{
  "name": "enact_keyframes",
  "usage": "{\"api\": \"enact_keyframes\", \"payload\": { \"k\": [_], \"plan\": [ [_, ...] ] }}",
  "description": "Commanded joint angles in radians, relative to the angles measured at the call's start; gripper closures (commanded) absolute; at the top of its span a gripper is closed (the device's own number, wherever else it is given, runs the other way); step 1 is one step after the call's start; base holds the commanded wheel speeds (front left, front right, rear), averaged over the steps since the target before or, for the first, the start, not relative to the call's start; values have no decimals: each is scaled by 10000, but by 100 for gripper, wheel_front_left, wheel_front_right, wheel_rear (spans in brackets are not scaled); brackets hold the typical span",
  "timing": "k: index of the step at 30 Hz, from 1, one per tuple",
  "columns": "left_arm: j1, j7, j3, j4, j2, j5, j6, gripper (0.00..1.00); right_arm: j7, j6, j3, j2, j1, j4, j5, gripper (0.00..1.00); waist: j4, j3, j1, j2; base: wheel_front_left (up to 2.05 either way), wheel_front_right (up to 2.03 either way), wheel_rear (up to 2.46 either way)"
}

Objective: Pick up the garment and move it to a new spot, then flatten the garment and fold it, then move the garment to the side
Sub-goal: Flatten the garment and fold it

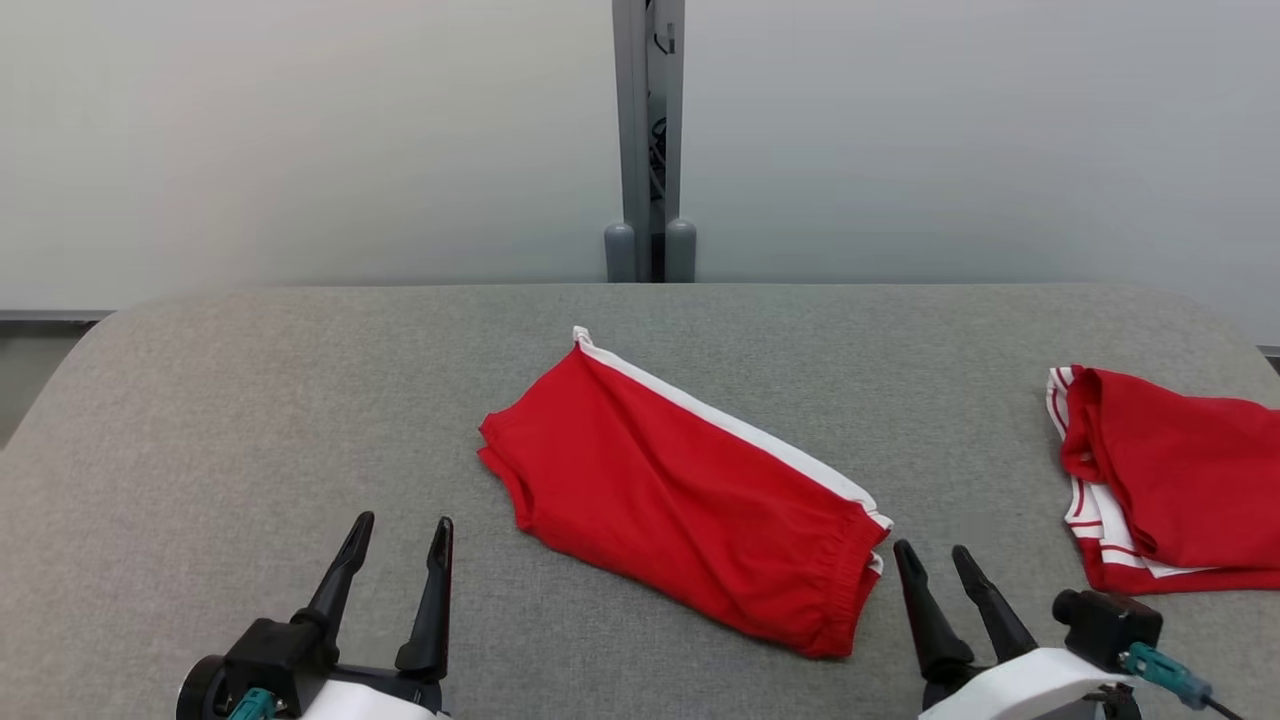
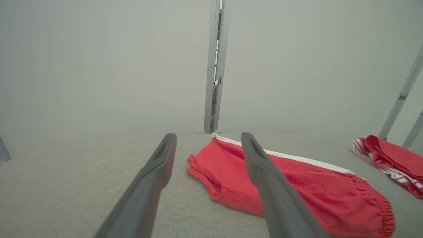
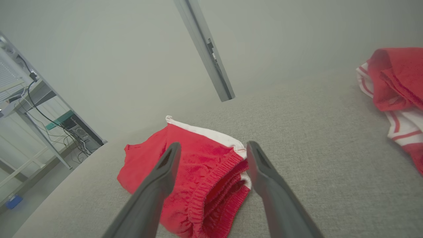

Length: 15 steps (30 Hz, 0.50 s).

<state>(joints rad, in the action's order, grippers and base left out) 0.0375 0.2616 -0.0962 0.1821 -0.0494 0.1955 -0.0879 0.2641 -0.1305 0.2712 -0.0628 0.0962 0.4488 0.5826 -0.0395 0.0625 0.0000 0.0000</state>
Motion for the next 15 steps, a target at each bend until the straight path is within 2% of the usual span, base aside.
{"api": "enact_keyframes", "payload": {
  "k": [1,6,11,15],
  "plan": [
    [-34,36,-22,43,-37,-8,-45,0,-2,-3,-159,9,193,475,652,0,-101,-86,0,0,0,0,0],
    [-157,38,-111,17,-40,-179,-89,0,-2,-6,72,90,787,1862,1864,0,-470,-266,0,0,0,0,0],
    [-119,36,-185,-267,-34,-176,-138,0,-3,-5,509,77,1035,2070,2945,0,-735,-395,0,0,0,0,0],
    [-9,36,-248,-376,-35,-226,-153,0,-2,-5,636,72,1212,2474,3304,0,-881,-490,0,0,0,0,0]
  ]
}}
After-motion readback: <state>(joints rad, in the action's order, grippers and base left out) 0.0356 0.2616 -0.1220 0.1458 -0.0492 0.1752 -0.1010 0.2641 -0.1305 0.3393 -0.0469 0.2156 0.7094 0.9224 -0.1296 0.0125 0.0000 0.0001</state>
